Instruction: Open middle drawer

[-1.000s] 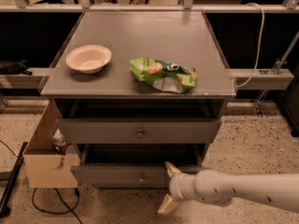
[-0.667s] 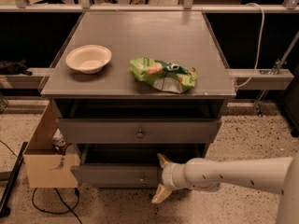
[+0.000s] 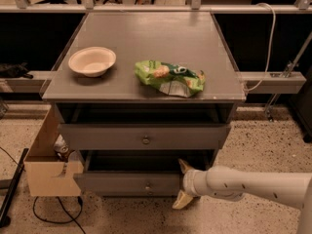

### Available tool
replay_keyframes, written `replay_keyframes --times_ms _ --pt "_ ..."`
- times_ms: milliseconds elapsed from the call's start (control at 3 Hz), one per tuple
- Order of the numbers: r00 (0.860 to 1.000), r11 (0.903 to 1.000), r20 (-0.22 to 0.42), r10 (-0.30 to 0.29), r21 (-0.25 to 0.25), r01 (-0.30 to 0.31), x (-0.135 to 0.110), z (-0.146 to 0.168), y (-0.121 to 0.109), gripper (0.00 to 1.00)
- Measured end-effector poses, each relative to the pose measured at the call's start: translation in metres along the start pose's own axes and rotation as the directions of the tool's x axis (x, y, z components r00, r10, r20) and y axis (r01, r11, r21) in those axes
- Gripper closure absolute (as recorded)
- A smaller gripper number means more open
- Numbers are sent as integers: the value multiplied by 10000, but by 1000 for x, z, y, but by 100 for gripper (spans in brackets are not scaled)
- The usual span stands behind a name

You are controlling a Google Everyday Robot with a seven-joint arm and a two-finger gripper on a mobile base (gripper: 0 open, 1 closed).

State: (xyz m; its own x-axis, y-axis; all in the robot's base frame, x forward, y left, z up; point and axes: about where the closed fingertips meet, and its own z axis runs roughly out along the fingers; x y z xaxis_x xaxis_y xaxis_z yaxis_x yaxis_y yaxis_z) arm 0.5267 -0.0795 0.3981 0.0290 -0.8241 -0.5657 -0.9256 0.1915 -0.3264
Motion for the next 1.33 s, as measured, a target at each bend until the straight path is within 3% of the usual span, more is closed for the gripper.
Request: replay_keyframes --times_ms 333,1333 --pt "9999 9999 -59 145 92 -145 10 -5 0 0" --pt "9999 9999 -58 145 91 -145 10 -5 0 73"
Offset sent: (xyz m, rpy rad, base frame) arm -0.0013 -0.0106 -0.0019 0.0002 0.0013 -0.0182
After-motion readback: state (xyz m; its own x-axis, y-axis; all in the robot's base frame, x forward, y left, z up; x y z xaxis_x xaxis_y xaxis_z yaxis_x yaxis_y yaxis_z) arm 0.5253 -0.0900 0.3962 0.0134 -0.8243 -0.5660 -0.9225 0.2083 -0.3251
